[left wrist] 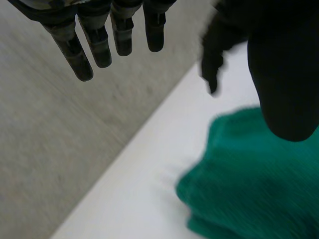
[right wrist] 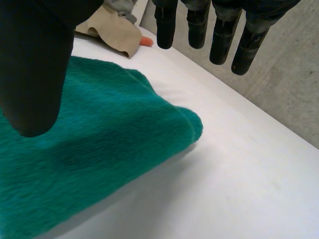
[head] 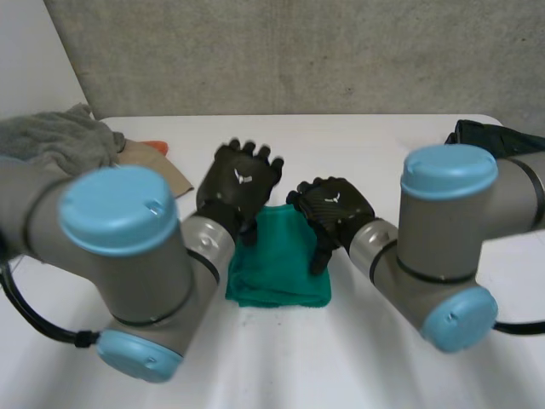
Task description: Fold the laundry.
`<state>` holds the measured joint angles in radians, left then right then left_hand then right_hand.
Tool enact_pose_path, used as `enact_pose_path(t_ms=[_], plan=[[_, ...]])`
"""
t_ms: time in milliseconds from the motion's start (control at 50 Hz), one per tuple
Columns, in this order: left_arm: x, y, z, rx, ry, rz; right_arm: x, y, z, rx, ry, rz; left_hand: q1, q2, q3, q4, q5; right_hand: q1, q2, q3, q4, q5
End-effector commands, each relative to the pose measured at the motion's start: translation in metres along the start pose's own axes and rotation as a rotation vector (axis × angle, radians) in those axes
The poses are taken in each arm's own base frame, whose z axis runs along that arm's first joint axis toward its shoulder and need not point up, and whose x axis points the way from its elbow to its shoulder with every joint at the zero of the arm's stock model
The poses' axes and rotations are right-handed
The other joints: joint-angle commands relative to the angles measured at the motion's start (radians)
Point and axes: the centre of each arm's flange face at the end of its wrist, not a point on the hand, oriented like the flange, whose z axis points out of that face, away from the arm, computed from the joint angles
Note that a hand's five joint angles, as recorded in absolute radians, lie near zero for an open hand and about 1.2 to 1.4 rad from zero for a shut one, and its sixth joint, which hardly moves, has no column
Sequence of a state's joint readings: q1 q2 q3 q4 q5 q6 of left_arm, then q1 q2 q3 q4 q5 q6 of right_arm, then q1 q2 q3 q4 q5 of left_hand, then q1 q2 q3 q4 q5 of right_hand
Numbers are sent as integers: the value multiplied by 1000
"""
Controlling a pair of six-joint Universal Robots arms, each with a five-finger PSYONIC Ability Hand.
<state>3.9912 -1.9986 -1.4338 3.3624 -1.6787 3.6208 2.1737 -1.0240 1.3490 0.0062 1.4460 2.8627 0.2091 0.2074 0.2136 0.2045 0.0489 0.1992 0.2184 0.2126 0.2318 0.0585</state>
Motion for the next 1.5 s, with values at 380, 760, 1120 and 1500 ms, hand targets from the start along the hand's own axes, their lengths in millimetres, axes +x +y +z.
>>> enact_pose_path(t_ms=[380,760,1120,1500], plan=[[-16,-23,-3,107,367,-210,-47,72,17,70,-50,-133,4,6,0,9,-10,-25,-44,-38,-57,-58],[-16,-24,-3,109,368,-211,-44,61,39,117,-41,-133,4,6,0,9,-10,74,55,61,42,40],[-24,-30,-5,129,348,-208,-41,55,51,131,-30,-134,7,9,3,12,-7,97,78,84,64,63],[-40,-31,-3,123,286,-207,4,31,71,156,53,-133,7,9,3,12,-7,1197,1178,1184,1164,1163]])
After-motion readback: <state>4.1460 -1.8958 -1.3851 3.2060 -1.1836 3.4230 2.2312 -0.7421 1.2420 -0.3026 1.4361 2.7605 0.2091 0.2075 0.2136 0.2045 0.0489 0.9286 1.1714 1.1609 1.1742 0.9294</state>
